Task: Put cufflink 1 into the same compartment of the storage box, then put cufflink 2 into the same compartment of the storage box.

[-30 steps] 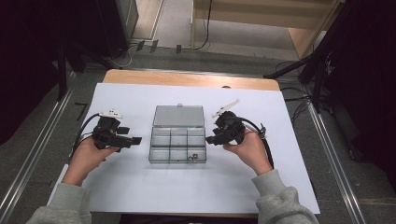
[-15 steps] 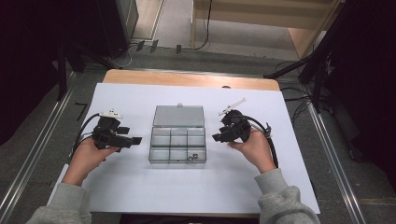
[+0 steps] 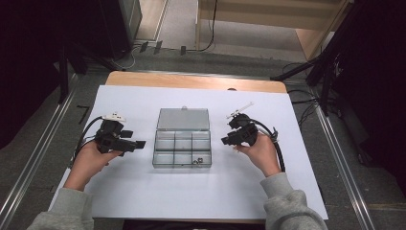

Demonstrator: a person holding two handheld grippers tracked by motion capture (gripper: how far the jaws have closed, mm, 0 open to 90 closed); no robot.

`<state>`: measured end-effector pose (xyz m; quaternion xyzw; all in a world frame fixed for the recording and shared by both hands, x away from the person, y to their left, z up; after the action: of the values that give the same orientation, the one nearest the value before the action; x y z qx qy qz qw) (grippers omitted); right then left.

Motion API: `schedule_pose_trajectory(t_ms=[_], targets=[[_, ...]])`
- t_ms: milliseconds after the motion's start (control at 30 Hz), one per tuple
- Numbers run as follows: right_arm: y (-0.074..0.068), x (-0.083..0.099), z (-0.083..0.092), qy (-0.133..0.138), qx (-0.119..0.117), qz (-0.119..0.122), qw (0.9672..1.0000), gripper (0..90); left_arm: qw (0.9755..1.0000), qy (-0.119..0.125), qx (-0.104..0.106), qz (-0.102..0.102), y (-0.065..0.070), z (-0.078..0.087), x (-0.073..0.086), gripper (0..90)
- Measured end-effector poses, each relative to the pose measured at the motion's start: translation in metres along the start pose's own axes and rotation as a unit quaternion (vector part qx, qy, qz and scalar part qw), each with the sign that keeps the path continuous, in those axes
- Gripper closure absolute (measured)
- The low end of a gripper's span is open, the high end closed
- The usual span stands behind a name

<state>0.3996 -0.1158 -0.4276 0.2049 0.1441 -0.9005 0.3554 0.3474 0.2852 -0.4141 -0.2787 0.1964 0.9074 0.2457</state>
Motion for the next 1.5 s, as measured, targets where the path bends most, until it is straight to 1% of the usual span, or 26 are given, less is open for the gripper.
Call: schedule_pose_trajectory(t_ms=[100, 167, 200, 333, 467, 567, 700, 767, 833, 867, 1033, 1167, 1267, 1300, 1333, 1400, 1500], targets=[[0.002, 0.001, -0.004, -0.002, 0.005, -0.007, 1.0000, 64.0, 1.0000, 0.001, 0.001, 0.001, 0.000, 0.000, 0.000, 26.8], [0.004, 0.002, -0.006, -0.009, 0.007, -0.011, 0.9999, 64.7, 1.0000, 0.001, 0.000, -0.002, 0.000, 0.000, 0.000, 26.9], [0.005, 0.002, -0.008, -0.009, 0.008, -0.010, 0.9999, 65.1, 1.0000, 0.000, -0.001, -0.002, 0.000, 0.000, 0.000, 26.9], [0.007, 0.003, -0.013, -0.012, 0.010, -0.020, 0.9997, 65.9, 1.0000, 0.000, 0.000, -0.002, 0.000, 0.000, 0.000, 26.8], [0.009, 0.003, -0.016, -0.014, 0.014, -0.025, 0.9995, 66.4, 1.0000, 0.001, 0.001, 0.000, 0.000, 0.000, 0.000, 26.9], [0.010, 0.003, -0.019, -0.016, 0.017, -0.024, 0.9994, 67.1, 1.0000, 0.000, 0.000, -0.001, 0.000, 0.000, 0.000, 26.9], [0.010, 0.003, -0.020, -0.018, 0.018, -0.026, 0.9993, 67.1, 1.0000, 0.000, 0.000, -0.001, 0.000, -0.001, -0.001, 26.8], [0.010, 0.003, -0.020, -0.020, 0.024, -0.024, 0.9992, 67.0, 1.0000, 0.000, 0.000, 0.000, 0.000, 0.000, -0.001, 26.9], [0.011, 0.004, -0.018, -0.019, 0.030, -0.027, 0.9990, 67.1, 1.0000, 0.000, 0.000, 0.000, 0.000, -0.001, -0.001, 26.8], [0.012, 0.004, -0.017, -0.020, 0.029, -0.025, 0.9991, 67.2, 1.0000, -0.001, 0.001, 0.000, 0.000, -0.001, -0.001, 26.9], [0.015, 0.005, -0.020, -0.026, 0.034, -0.036, 0.9984, 67.4, 1.0000, -0.001, -0.001, -0.003, 0.000, -0.001, 0.000, 26.9], [0.014, 0.005, -0.024, -0.034, 0.040, -0.034, 0.9981, 69.2, 1.0000, 0.001, -0.001, 0.000, 0.000, 0.000, 0.000, 26.8], [0.012, 0.005, -0.030, -0.040, 0.041, -0.031, 0.9979, 72.6, 1.0000, -0.001, -0.001, -0.003, 0.000, -0.001, 0.000, 26.9], [0.010, 0.005, -0.031, -0.037, 0.049, -0.026, 0.9978, 74.7, 1.0000, -0.001, -0.001, -0.003, 0.001, -0.001, 0.000, 26.8], [0.010, 0.004, -0.031, -0.040, 0.054, -0.022, 0.9975, 75.2, 1.0000, -0.001, -0.001, -0.003, 0.001, 0.000, -0.001, 26.8], [0.009, 0.004, -0.031, -0.039, 0.058, -0.019, 0.9974, 77.6, 1.0000, -0.001, -0.001, -0.003, 0.001, -0.001, 0.000, 26.8], [0.011, 0.005, -0.032, -0.033, 0.051, -0.024, 0.9979, 78.7, 1.0000, -0.001, 0.000, -0.003, 0.001, -0.001, 0.000, 26.9]])
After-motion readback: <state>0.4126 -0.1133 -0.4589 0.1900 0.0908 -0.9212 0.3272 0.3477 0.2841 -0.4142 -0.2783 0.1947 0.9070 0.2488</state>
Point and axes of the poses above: each handheld gripper's, and its own axes: z roughly backward along the jaws, x roughly out of its underside, y roughly to its right, the point moved 1 cm from there along -z, roughly forward along the jaws, and after that the axes turned 2 degrees about z, right-handed, at the moved point
